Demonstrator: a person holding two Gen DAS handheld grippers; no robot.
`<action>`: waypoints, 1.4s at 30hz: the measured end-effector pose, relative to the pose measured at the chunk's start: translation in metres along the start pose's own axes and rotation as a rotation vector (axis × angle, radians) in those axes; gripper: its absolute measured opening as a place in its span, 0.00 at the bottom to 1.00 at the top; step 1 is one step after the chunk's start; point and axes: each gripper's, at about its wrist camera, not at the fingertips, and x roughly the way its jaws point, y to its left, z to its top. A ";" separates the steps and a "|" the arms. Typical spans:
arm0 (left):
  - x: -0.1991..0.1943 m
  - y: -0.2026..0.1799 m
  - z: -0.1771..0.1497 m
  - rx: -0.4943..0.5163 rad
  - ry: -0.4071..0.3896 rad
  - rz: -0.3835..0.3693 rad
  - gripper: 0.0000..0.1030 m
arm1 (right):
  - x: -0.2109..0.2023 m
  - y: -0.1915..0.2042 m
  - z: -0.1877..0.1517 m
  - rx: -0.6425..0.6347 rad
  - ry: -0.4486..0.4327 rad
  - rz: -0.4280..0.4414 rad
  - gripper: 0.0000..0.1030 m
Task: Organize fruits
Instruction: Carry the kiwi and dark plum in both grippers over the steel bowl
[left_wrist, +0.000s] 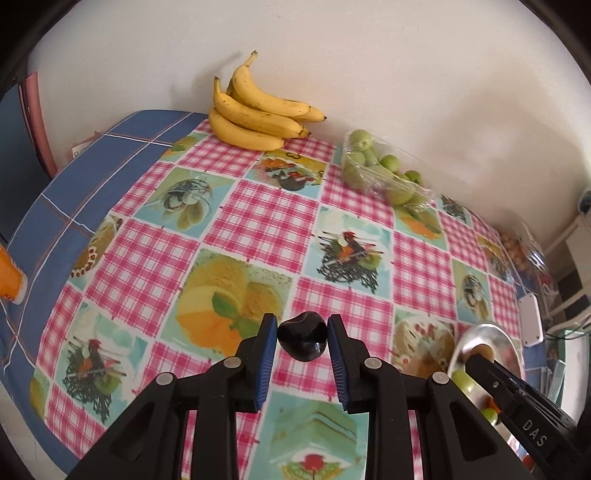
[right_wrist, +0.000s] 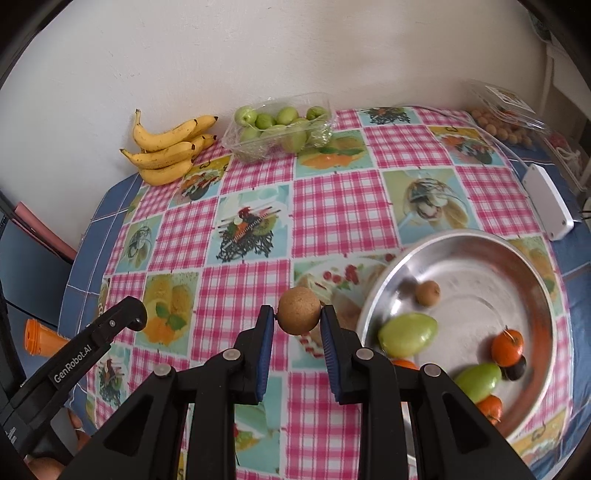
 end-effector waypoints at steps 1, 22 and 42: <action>-0.002 -0.001 -0.002 -0.003 0.001 -0.006 0.29 | -0.003 -0.001 -0.002 -0.002 -0.002 -0.005 0.26; -0.022 -0.031 -0.028 -0.005 0.004 -0.072 0.29 | -0.024 -0.037 -0.034 0.007 0.015 -0.057 0.26; -0.001 -0.153 -0.079 0.210 0.104 -0.185 0.29 | -0.023 -0.160 -0.050 0.268 0.077 -0.148 0.26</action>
